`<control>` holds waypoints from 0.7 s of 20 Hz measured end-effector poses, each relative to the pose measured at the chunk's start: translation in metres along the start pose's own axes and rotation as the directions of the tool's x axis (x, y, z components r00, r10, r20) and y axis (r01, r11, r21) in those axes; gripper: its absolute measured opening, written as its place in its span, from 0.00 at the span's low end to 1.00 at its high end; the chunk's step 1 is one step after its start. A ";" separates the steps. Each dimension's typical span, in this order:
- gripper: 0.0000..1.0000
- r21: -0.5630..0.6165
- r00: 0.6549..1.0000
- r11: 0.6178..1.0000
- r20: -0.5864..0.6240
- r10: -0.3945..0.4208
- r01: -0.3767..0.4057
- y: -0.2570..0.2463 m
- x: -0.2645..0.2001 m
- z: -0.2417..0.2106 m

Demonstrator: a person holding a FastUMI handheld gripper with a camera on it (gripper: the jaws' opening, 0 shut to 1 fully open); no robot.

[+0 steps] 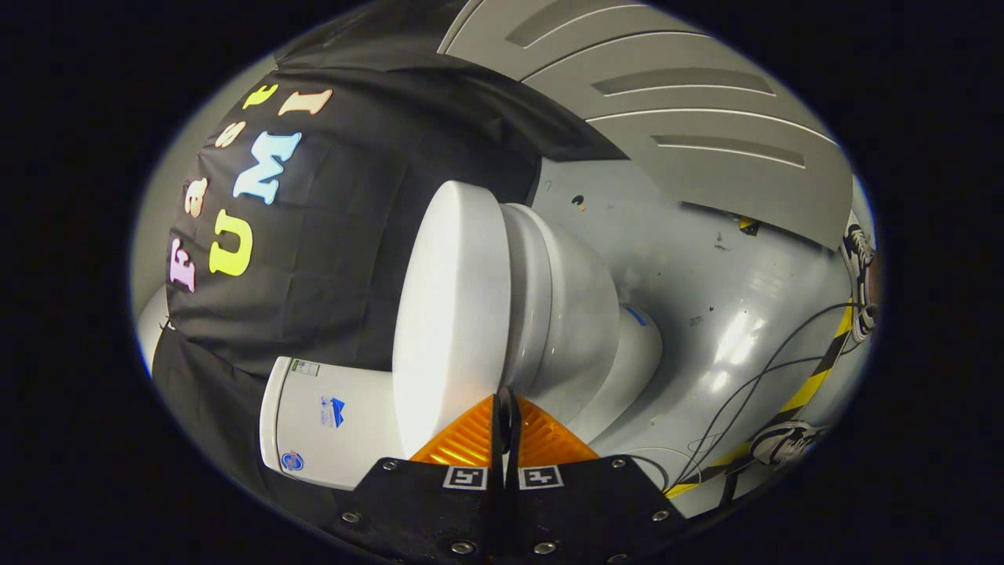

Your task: Open the toilet lid.

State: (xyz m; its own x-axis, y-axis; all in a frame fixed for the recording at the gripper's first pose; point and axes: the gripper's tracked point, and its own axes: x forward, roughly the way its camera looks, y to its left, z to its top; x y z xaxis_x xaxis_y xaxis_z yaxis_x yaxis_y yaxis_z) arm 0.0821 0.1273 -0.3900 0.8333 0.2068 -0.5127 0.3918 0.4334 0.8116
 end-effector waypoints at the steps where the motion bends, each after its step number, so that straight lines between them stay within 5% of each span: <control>1: 0.00 -0.020 1.000 1.000 0.006 -0.019 0.019 0.003 -0.001 0.001; 14: 0.00 -0.111 0.974 0.976 0.149 -0.171 0.188 0.057 -0.030 0.011</control>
State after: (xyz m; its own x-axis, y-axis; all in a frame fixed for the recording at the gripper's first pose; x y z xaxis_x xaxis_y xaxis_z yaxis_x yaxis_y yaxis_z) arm 0.0840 0.1365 -0.3252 0.8030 -0.0032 -0.5960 0.4956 0.5593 0.6645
